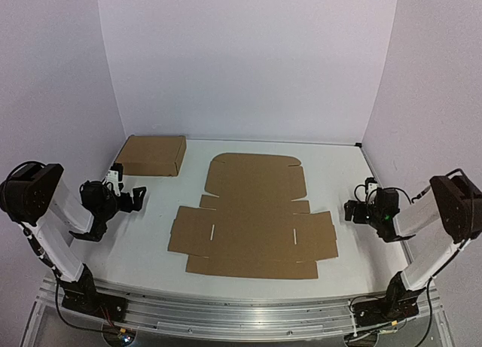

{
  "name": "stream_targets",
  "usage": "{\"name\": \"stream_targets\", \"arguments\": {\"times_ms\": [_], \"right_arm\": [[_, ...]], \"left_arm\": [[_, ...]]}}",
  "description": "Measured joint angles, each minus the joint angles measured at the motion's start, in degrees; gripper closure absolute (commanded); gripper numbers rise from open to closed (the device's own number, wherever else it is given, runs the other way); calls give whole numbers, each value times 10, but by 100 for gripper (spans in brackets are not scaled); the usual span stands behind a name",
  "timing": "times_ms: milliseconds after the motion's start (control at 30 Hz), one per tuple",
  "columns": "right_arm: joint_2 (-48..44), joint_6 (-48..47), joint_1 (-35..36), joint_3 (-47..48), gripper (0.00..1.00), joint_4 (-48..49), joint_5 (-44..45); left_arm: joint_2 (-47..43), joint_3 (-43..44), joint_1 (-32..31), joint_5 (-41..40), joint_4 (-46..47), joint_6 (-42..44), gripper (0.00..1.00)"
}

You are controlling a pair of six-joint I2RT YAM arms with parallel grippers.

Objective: Fold the paper box

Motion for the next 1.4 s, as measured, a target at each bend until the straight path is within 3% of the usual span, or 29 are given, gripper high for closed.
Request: {"name": "stream_targets", "arguments": {"times_ms": [100, 267, 333, 433, 567, 733, 833, 1000, 1200, 1400], "right_arm": [[-54, 9, 0, 52, 2, -104, 3], [-124, 54, 0, 224, 8, -369, -33], [-144, 77, 0, 283, 11, -482, -63], [-176, 116, 6, 324, 14, -626, -100], [-224, 196, 48, 312, 17, -801, -127], [-242, 334, 197, 258, 15, -932, -133], [-250, 408, 275, 237, 16, -952, -139], [-288, 512, 315, 138, 26, -848, -186], [-258, 560, 346, 76, 19, -745, -215], [-305, 565, 348, 60, 19, -688, -178]], "left_arm": [[0, 0, 0, 0, 0, 0, 0], [-12, 0, -1, 9, -11, 4, 0], [-60, 1, -5, 35, -64, 20, 0], [-202, 18, -31, 105, -169, 76, 0], [-327, 96, -138, 193, -321, 225, 0], [-324, 144, -323, 218, -470, 353, 0], [-272, 156, -411, 212, -555, 393, 0], [-165, 197, -494, 184, -621, 420, 0], [-102, 204, -518, 160, -633, 442, 0], [-77, 207, -523, 161, -640, 450, 1]]}}
